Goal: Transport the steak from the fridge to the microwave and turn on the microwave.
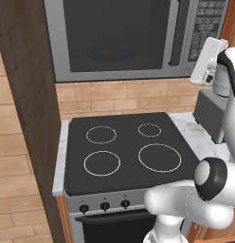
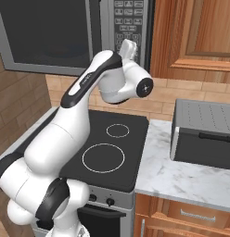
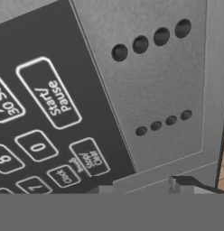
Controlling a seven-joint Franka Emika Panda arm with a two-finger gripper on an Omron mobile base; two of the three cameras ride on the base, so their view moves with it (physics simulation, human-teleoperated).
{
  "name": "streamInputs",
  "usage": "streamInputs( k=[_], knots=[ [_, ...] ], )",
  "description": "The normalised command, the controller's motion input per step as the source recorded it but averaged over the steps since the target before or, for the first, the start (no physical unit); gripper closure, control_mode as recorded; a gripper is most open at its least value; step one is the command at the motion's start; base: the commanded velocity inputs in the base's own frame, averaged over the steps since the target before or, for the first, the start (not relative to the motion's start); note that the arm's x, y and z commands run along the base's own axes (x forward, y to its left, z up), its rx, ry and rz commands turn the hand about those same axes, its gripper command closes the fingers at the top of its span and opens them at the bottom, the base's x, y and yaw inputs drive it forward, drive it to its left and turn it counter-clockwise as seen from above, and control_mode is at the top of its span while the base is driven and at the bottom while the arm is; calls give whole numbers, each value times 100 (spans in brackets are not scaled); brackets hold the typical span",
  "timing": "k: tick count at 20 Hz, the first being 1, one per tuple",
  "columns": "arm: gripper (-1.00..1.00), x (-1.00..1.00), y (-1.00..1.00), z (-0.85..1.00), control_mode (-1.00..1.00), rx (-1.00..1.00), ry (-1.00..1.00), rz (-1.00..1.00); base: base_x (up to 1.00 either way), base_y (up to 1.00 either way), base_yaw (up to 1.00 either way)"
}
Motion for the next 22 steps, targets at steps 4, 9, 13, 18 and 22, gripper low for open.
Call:
streamInputs(
  k=[4, 9, 13, 18, 22],
  knots=[
    [-100, 14, -45, -1, -100, 0, 1, 0, 0, 0, 0],
    [-100, 3, -49, -4, -100, 0, 0, -3, 0, 0, 0],
    [-100, 1, -40, -7, -100, 0, 0, -6, 0, 0, 0],
    [-100, 30, -24, -10, -100, 1, 3, -4, 0, 0, 0],
    [-100, 48, -8, -18, -100, 3, 5, 0, 0, 0, 0]
  ],
)
